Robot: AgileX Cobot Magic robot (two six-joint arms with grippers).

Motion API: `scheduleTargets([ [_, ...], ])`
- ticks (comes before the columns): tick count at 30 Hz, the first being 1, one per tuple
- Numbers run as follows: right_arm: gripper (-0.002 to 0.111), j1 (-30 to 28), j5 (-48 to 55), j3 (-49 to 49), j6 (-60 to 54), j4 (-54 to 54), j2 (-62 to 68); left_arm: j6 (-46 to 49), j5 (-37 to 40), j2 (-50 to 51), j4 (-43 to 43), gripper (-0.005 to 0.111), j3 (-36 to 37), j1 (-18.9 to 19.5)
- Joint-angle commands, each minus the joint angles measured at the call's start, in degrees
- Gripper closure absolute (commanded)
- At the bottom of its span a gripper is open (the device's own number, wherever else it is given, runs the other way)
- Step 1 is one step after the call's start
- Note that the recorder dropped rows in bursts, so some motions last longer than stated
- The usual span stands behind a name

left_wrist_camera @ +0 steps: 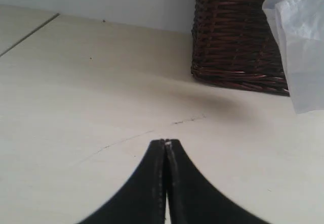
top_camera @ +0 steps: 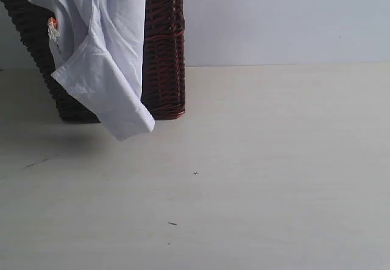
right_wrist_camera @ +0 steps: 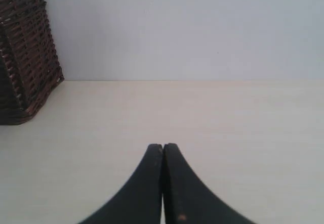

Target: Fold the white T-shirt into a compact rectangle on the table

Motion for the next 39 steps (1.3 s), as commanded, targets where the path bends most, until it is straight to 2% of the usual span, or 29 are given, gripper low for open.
scheduleTargets([
  [1,0.108,-0.2,0.0,0.1,-1.3,-1.7,-0.3,-0.2,-0.3,-0.2,-0.2,0.107,-0.2,-0.8],
  [12,0.108,-0.2,-0.9,0.1,-1.3,-2.2,-0.3,1.9,-1.8,-0.2,2.4,0.107,-0.2,-0.8],
  [16,0.108,-0.2,-8.5,0.1,-0.2,2.8,-0.3,1.9,-11.5,-0.2,1.0,0.107,-0.2,-0.8],
  [20,0.108,-0.2,-20.6,0.1,0.6,4.7,-0.3,1.9,-25.4,-0.2,1.0,0.107,-0.2,-0.8],
  [25,0.108,-0.2,-31.7,0.1,5.8,8.3,-0.3,1.9,-35.1,-0.2,1.0,0.107,-0.2,-0.8],
  [29,0.108,-0.2,-39.0,0.1,12.9,8.9,-0.3,-6.4,-46.0,-0.2,1.0,0.107,-0.2,-0.8],
  [35,0.108,-0.2,-43.9,0.1,20.9,9.9,-0.3,-21.3,-55.7,-0.2,1.0,0.107,-0.2,-0.8],
  [39,0.108,-0.2,-45.0,-1.0,22.9,8.6,-0.3,-22.3,-55.2,-0.2,1.0,0.107,-2.6,-0.8],
])
